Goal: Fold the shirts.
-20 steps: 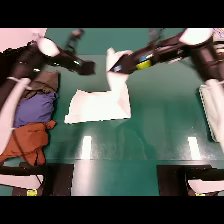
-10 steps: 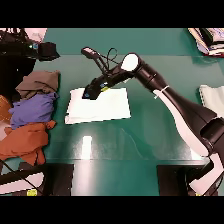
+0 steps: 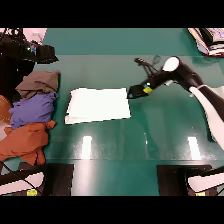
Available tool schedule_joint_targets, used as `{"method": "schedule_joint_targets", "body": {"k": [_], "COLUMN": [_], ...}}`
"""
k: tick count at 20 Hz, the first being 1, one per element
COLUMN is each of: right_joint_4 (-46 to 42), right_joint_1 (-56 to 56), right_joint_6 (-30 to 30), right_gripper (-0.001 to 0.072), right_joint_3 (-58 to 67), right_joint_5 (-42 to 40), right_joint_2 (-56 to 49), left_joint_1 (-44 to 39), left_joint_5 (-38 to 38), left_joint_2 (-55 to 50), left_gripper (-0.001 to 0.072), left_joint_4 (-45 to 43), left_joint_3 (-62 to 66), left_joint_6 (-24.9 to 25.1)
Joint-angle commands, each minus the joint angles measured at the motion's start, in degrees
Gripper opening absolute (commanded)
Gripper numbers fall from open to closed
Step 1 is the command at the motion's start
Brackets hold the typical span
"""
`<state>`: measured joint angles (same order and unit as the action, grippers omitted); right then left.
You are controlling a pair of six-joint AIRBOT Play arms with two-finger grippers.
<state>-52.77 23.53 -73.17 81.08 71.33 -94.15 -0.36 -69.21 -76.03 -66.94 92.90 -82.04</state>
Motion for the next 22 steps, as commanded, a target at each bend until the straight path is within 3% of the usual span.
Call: {"method": "schedule_joint_targets", "body": {"k": [1,4,8,10,12,13,14,15,20,22], "right_joint_4": [7.5,15.5,19.4,21.1,21.2,21.1,21.1,21.1,20.9,17.0], "right_joint_1": [-6.8,-5.5,1.9,6.1,9.4,10.4,10.8,10.7,2.7,-3.7], "right_joint_6": [0.4,2.8,2.8,2.8,3.4,4.5,5.7,6.0,5.6,4.0], "right_gripper": [0.0627,0.0625,0.0616,0.046,0.0422,0.0283,0.0089,0.0028,0.0013,0.0013], "right_joint_3": [-9.9,-9.7,-1.9,2.5,6.2,7.7,9.2,10.1,14.9,14.9], "right_joint_5": [-4.2,-4.5,-3.9,-3.7,-3.7,-3.7,-3.7,-3.7,0.9,0.8], "right_joint_2": [1.3,-3.5,-11.9,-15.3,-17.4,-17.9,-18.1,-18.0,-14.5,-9.8], "left_joint_1": [0.0,0.0,0.0,0.0,0.0,-0.1,-0.6,-1.6,-9.6,-12.7], "left_joint_5": [-0.3,-0.2,-0.3,-0.4,-0.4,-0.5,-0.5,-0.4,0.4,1.1], "left_joint_2": [0.0,-0.2,-0.2,-0.2,-0.2,-0.2,-0.2,-0.2,-0.1,-0.1], "left_gripper": [0.0025,0.0025,0.0025,0.0025,0.0025,0.0025,0.0024,0.0025,0.0024,0.0024], "left_joint_4": [0.1,0.1,0.1,1.2,3.2,4.2,4.7,4.6,4.6,4.5], "left_joint_3": [0.0,0.0,0.0,0.0,0.0,0.0,0.0,0.0,0.0,0.0], "left_joint_6": [0.0,0.0,0.0,0.0,0.0,0.0,0.0,0.0,0.0,0.0]}}
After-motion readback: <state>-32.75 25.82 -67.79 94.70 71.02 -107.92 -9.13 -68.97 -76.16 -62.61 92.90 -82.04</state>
